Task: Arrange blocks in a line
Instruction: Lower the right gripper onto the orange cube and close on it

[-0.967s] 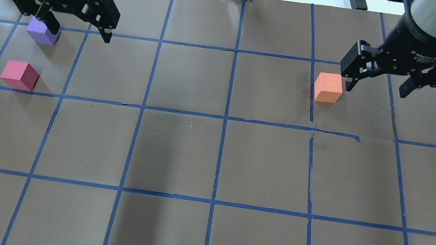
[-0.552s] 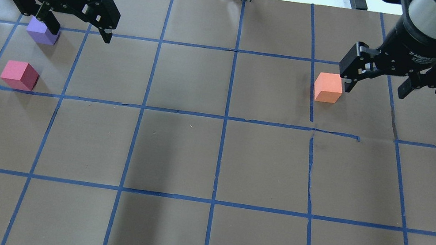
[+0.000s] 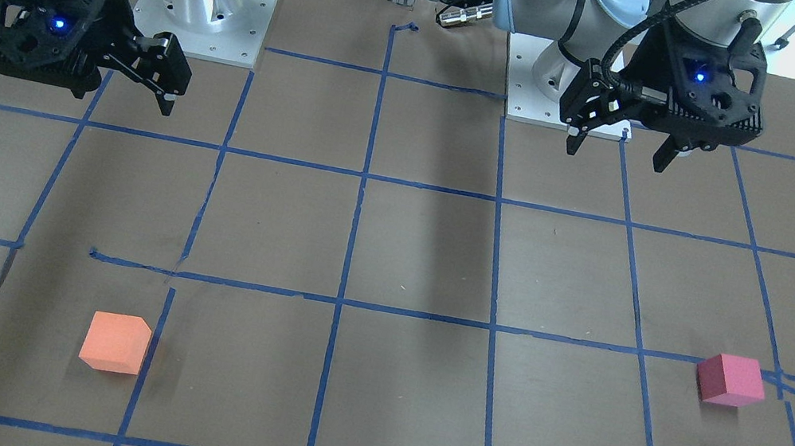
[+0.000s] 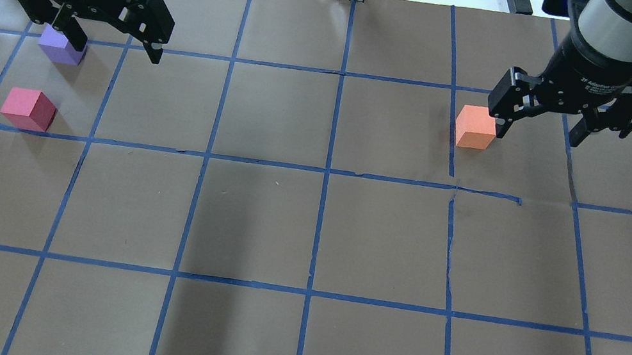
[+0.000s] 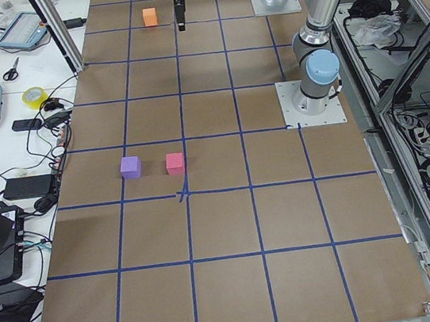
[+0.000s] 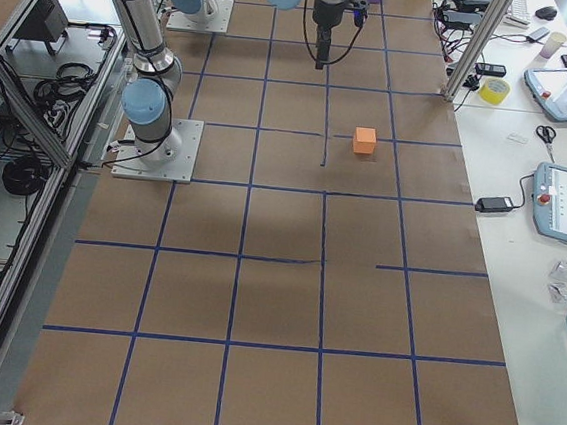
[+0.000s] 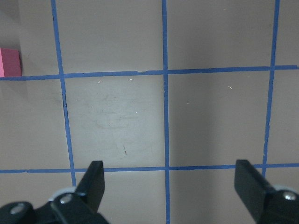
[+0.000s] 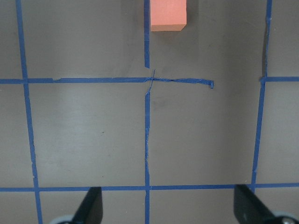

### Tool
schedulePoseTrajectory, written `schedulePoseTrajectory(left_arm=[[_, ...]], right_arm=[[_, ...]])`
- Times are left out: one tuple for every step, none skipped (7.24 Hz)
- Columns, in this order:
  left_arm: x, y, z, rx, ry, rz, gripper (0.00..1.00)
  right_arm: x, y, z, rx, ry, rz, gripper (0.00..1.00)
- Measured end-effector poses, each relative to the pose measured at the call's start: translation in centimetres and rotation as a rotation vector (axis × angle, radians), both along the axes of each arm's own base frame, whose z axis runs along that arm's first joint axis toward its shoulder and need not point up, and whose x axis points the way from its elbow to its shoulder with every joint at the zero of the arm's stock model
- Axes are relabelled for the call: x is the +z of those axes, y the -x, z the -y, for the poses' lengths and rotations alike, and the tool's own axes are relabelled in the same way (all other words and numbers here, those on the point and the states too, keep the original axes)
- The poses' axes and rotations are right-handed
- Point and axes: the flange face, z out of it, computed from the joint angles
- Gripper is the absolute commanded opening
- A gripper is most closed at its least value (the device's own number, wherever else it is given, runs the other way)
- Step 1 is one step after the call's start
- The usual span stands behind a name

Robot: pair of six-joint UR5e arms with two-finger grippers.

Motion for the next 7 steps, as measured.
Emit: schedulePoseTrajectory(left_arm=[[0.0,0.0,0.0,0.000,0.000,0.000,1.00],[0.0,-0.1,0.0,-0.001,0.000,0.000,1.00],[0.0,-0.1,0.0,-0.003,0.000,0.000,1.00],[0.0,-0.1,0.0,-0.005,0.000,0.001,1.00],[0.0,-0.1,0.0,-0.006,0.000,0.001,1.00],[0.0,-0.1,0.0,-0.006,-0.001,0.000,1.00],[0.0,-0.1,0.0,-0.007,-0.001,0.000,1.00]], right_arm=[[-1.4,0.1,1.4,-0.002,-0.001,0.003,1.00],[-3.9,0.3,4.1,-0.001,0.022,0.002,1.00],[-6.6,0.4,6.8,0.001,0.054,0.000,1.00],[-9.4,0.5,9.2,0.003,0.079,0.000,1.00],[-11.8,0.6,11.2,0.006,0.117,-0.002,1.00],[-14.1,0.7,12.9,0.008,0.151,-0.004,1.00],[-16.2,0.8,14.2,0.010,0.165,-0.005,1.00]])
